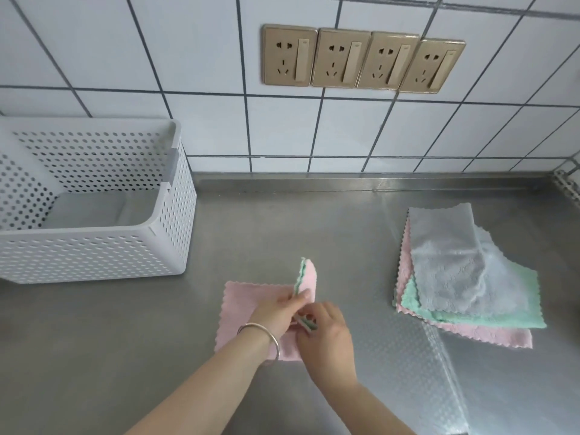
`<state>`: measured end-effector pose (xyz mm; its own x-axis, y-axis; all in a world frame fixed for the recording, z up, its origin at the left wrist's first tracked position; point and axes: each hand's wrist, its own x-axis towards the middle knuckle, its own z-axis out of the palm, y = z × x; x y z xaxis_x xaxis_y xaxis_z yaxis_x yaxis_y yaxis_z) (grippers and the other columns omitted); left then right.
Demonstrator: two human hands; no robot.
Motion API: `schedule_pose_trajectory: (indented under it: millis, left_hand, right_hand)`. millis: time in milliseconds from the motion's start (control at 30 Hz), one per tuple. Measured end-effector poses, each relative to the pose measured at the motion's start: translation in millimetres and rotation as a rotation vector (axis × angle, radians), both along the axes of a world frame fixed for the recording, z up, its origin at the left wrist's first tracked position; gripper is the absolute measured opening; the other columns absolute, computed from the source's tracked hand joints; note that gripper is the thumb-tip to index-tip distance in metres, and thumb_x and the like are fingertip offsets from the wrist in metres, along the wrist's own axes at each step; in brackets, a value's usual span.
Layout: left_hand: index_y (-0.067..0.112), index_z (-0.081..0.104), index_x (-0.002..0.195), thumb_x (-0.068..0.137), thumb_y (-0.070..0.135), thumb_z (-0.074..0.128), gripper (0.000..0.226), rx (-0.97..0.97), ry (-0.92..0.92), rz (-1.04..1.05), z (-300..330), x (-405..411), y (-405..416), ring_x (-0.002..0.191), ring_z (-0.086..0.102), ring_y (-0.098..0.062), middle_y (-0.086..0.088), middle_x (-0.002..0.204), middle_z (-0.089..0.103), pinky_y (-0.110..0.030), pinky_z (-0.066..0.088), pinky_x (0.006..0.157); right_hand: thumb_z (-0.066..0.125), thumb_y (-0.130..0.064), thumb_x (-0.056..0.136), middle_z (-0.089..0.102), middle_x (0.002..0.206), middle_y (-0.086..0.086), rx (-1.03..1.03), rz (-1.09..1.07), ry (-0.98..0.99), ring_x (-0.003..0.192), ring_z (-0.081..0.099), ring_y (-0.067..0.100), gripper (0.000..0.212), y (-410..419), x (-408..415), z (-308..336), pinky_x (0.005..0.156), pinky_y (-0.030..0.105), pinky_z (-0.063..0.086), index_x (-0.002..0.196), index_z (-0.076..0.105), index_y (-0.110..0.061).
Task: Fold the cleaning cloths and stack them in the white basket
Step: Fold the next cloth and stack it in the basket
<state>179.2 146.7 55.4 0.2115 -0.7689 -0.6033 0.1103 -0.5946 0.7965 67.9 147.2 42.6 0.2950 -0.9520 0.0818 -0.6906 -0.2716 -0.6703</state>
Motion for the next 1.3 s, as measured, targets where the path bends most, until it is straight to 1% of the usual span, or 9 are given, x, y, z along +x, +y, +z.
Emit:
schedule_pose_trajectory:
  millis: [133,333,433,533,700,800,1000,1167,1300]
  left_hand:
    - [0.016,0.052,0.053,0.075,0.022,0.054,0.023,0.057,-0.219,0.113,-6.9,23.0,4.0,0.063,0.051,-0.027,-0.001,0.054,0.051,-0.034,0.043,0.064]
    - [0.011,0.050,0.119,0.094,0.018,0.042,0.027,0.144,-0.530,0.028,-28.2,60.1,18.1,0.103,0.057,-0.031,-0.017,0.115,0.061,-0.033,0.045,0.088]
    - [0.015,0.053,0.125,0.094,0.023,0.043,0.034,0.235,-0.571,0.049,-48.2,69.7,25.5,0.105,0.058,-0.032,-0.015,0.117,0.064,-0.029,0.044,0.083]
    - [0.011,0.063,0.109,0.091,0.025,0.050,0.026,0.252,-0.609,0.079,-61.1,74.8,31.9,0.098,0.059,-0.031,-0.014,0.108,0.067,-0.024,0.035,0.069]
    - [0.016,0.062,0.100,0.086,0.029,0.058,0.020,0.236,-0.699,0.153,-70.4,79.2,36.6,0.083,0.057,-0.030,-0.010,0.098,0.069,-0.026,0.035,0.065]
    - [0.022,0.059,0.109,0.082,0.033,0.062,0.028,0.224,-0.727,0.160,-74.2,79.2,38.3,0.093,0.061,-0.030,-0.004,0.100,0.070,-0.030,0.046,0.072]
    - [0.019,0.057,0.114,0.083,0.025,0.063,0.032,0.167,-0.802,0.222,-75.9,70.8,44.2,0.098,0.061,-0.031,-0.006,0.106,0.068,-0.034,0.046,0.076]
    - [0.014,0.049,0.129,0.085,0.015,0.062,0.046,0.074,-0.810,0.260,-81.8,68.9,45.0,0.107,0.057,-0.030,-0.010,0.121,0.058,-0.035,0.045,0.085]
    - [0.012,0.047,0.126,0.082,0.018,0.049,0.045,-0.231,-1.154,0.042,-88.8,67.2,47.2,0.117,0.046,-0.023,-0.012,0.124,0.057,-0.030,0.036,0.098]
  right_hand:
    - [0.063,-0.004,0.057,0.049,0.091,-0.013,-0.118,0.264,-0.091,0.079,0.043,0.010,0.039,12.4,21.5,-18.3,0.067,0.017,0.037,0.087,0.051,-0.026]
    - [0.064,-0.015,0.049,0.032,0.148,0.002,-0.131,0.392,0.306,0.130,0.034,0.016,0.099,21.3,21.5,-54.5,0.094,0.028,0.046,0.143,0.031,-0.017]
    - [0.059,-0.007,0.051,0.006,0.158,0.002,-0.134,0.439,0.443,0.146,-0.002,0.017,0.113,19.8,16.9,-74.7,0.110,0.031,0.019,0.150,0.006,-0.016]
    - [0.068,-0.006,0.045,0.006,0.157,0.001,-0.114,0.483,0.487,0.146,-0.005,0.017,0.124,18.7,18.0,-78.7,0.110,0.032,0.007,0.150,0.004,-0.014]
    - [0.070,-0.011,0.043,0.026,0.152,0.004,-0.193,0.476,0.515,0.145,-0.005,0.019,0.123,16.7,20.8,-86.8,0.112,0.038,0.027,0.149,0.008,-0.011]
    - [0.048,-0.014,0.057,0.035,0.146,0.005,-0.193,0.470,0.530,0.145,-0.006,0.019,0.089,16.0,21.5,-90.4,0.106,0.038,0.038,0.143,0.028,-0.007]
    - [0.027,-0.015,0.063,0.038,0.145,0.004,-0.136,0.499,0.549,0.146,-0.005,0.017,0.074,12.2,18.8,-97.2,0.110,0.033,0.007,0.136,0.039,-0.010]
    - [0.038,-0.027,0.067,0.046,0.143,0.004,-0.107,0.532,0.525,0.142,0.011,0.017,0.069,12.6,18.3,-81.9,0.110,0.031,0.008,0.133,0.048,-0.011]
    - [0.039,-0.035,0.082,0.054,0.136,0.006,-0.141,0.527,0.471,0.131,0.033,0.018,0.054,5.1,24.3,-59.7,0.109,0.029,0.011,0.126,0.059,-0.010]
